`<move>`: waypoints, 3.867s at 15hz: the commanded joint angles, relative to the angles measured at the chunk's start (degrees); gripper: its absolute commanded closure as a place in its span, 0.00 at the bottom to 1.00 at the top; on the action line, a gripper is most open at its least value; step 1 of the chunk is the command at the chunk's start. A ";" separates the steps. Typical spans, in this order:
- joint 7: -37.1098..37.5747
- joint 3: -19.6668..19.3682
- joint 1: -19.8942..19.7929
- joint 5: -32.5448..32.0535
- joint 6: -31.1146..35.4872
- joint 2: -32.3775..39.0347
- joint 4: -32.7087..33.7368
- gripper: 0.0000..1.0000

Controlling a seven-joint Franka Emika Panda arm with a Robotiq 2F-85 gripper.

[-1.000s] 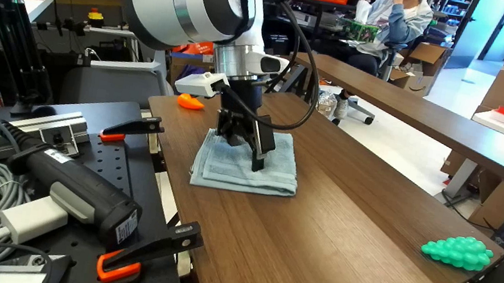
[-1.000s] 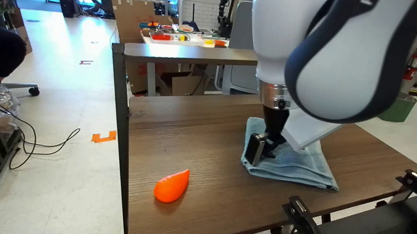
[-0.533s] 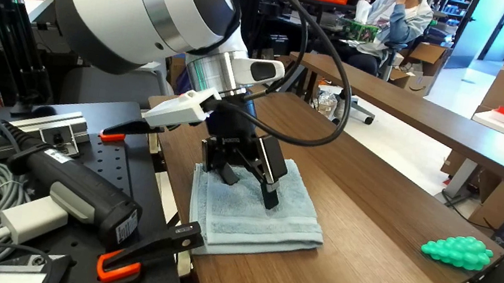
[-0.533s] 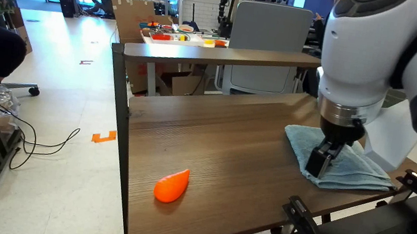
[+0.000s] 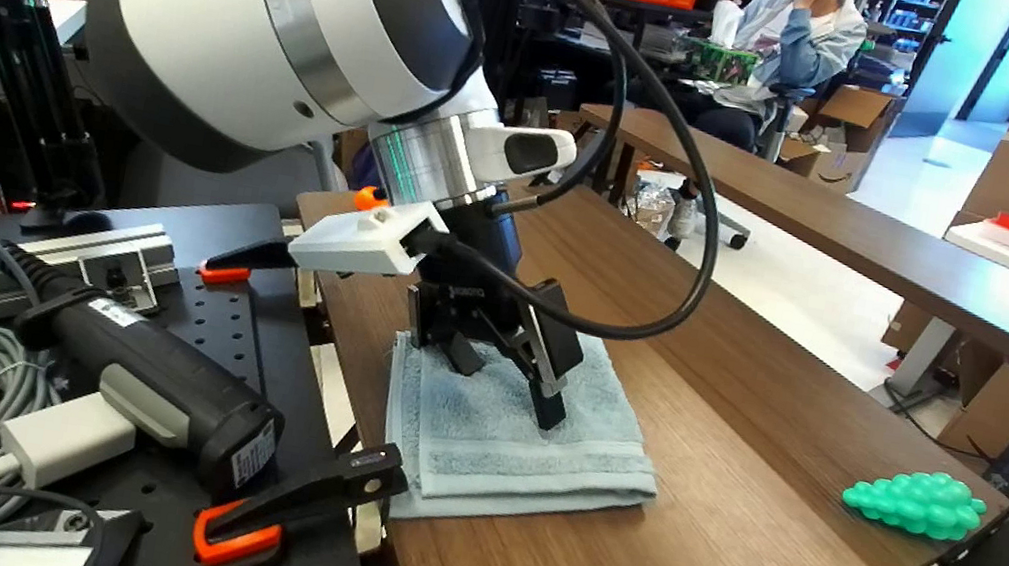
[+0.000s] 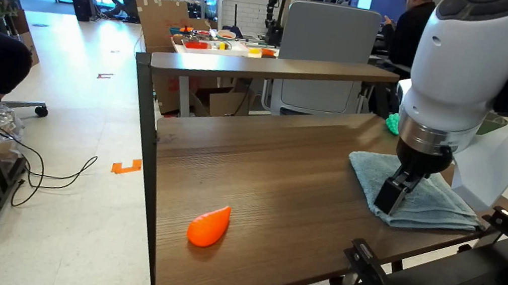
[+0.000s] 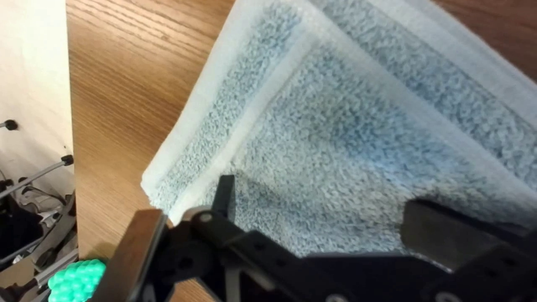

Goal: Use the cloth to wipe

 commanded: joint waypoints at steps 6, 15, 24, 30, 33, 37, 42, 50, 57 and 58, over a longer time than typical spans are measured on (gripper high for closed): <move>-15.31 27.72 -29.41 10.67 -6.06 -14.78 -4.84 0.00; -32.80 44.07 -46.37 31.31 -23.63 -16.30 1.83 0.00; -31.53 45.11 -47.37 34.70 -25.50 -12.63 7.28 0.00; -30.70 43.32 -50.91 40.96 -33.44 -7.39 16.71 0.00; -30.79 41.68 -52.41 40.90 -34.71 -6.98 17.82 0.00; -30.42 38.32 -53.16 39.47 -34.11 -7.60 16.31 0.00; -29.63 37.40 -56.02 41.86 -34.81 -6.59 18.49 0.00; -29.19 45.37 -60.25 52.24 -33.90 -2.10 26.45 0.00; -29.47 53.29 -56.32 56.12 -31.13 -2.55 28.28 0.00; -28.52 53.42 -55.06 56.24 -29.99 -1.80 29.37 0.00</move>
